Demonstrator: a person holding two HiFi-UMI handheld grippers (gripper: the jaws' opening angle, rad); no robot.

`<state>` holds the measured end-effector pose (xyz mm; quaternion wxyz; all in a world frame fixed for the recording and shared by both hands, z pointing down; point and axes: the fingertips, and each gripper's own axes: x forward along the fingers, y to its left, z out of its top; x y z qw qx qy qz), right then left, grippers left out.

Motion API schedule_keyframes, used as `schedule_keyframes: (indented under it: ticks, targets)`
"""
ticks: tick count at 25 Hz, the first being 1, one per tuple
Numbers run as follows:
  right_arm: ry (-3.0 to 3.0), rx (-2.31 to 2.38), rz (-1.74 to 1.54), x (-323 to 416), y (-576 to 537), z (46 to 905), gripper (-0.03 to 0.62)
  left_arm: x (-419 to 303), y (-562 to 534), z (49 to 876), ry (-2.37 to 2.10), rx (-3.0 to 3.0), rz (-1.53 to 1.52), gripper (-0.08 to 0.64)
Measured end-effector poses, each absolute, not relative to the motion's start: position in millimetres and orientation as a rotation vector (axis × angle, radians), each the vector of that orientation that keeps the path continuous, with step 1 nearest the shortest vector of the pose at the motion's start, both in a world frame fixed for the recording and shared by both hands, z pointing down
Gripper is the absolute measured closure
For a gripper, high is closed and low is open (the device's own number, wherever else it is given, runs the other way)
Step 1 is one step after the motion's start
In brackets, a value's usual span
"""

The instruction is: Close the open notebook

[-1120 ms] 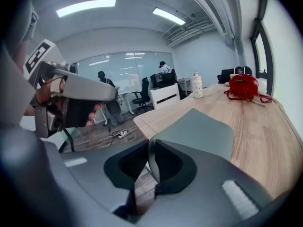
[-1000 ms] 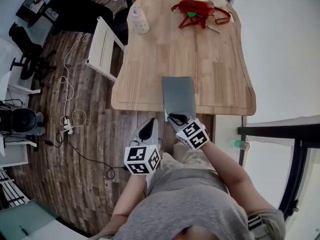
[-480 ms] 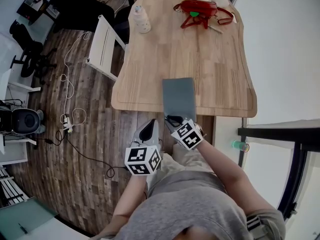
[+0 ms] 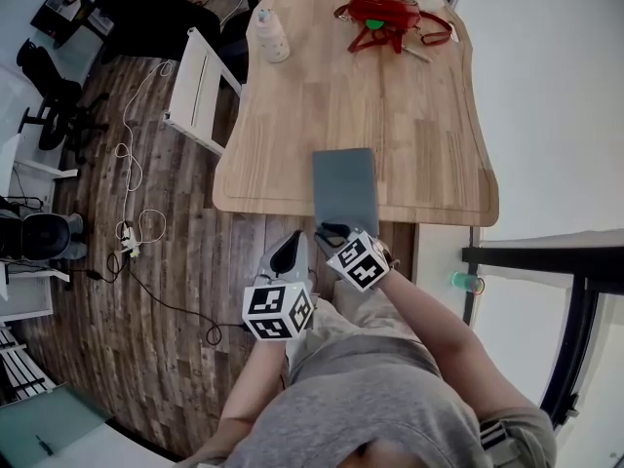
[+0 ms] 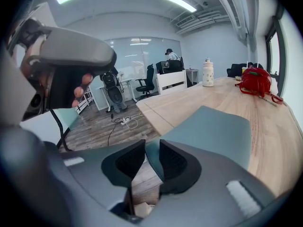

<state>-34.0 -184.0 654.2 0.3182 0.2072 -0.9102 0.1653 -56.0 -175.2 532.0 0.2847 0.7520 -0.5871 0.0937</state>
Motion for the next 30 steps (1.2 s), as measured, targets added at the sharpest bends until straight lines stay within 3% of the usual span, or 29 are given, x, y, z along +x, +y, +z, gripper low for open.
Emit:
schedule_keyframes:
  ticks: [4,15,26,30]
  targets:
    - [-2.42,0.573,0.47,-30,-179,647,0.465,-56,-169,533,-1.561,2.027,0.256,0.555]
    - [-2.454,0.79,0.466,0,-154,604,0.466,-51,-151,520,-1.484,2.107,0.256,0.555]
    - [-2.474,1.173,0.459,29,-112,532,0.591,-53,-100,499,-1.387,2.217,0.278,0.555]
    - [-2.49,1.23,0.452,27,-80,514,0.592,-55,-74,493,-1.362,2.242,0.269,0.555]
